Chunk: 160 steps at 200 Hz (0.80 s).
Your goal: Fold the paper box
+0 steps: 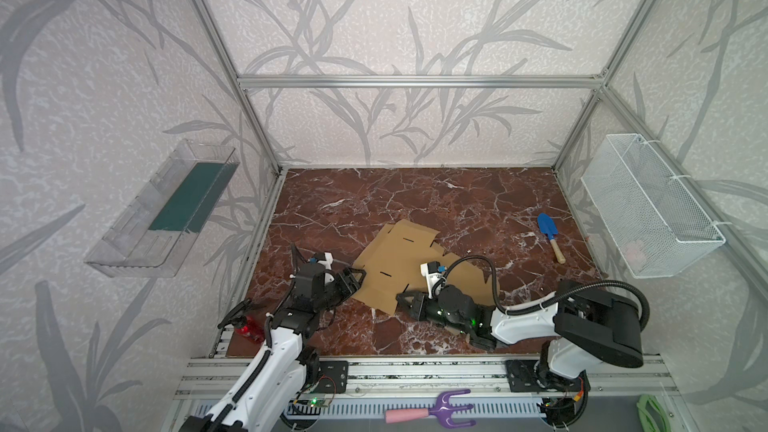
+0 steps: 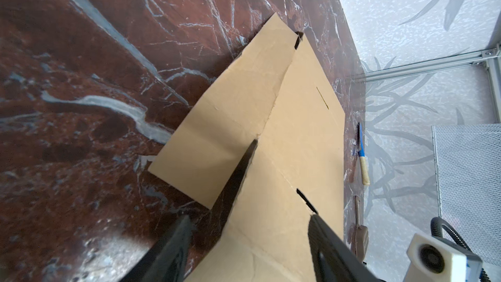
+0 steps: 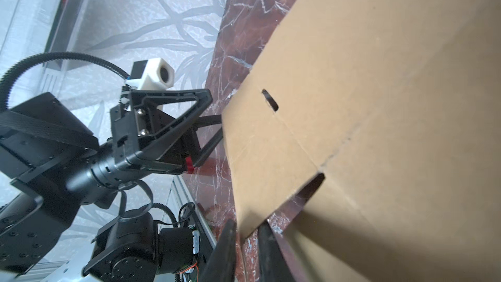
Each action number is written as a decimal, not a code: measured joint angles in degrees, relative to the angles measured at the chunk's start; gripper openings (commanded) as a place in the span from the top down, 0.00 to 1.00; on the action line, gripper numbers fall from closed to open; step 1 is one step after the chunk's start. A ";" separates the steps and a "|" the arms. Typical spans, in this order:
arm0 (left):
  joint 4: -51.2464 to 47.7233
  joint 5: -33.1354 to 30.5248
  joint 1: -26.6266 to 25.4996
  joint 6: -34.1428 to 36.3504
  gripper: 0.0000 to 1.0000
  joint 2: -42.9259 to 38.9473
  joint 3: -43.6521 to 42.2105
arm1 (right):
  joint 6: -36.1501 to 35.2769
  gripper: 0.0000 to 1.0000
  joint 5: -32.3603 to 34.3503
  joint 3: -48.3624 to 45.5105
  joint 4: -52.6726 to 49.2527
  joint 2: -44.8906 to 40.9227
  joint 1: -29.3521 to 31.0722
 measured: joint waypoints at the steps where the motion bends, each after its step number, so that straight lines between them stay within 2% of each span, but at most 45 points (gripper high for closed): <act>1: 0.02 0.04 0.00 -0.02 0.29 -0.17 -0.09 | -0.09 0.83 0.00 0.04 0.00 -0.09 0.00; 56: 1.11 2.64 0.00 -3.34 0.27 -9.20 -5.11 | -3.04 0.83 -0.37 0.44 -1.27 -1.81 0.00; 99: 0.39 3.74 0.00 -4.83 0.26 -17.51 -5.97 | -3.80 0.83 0.48 0.37 -1.62 -3.08 0.00; 160: -2.36 4.24 0.00 -5.64 0.26 -21.03 -7.98 | -5.90 0.84 0.85 0.37 -3.37 -6.67 0.00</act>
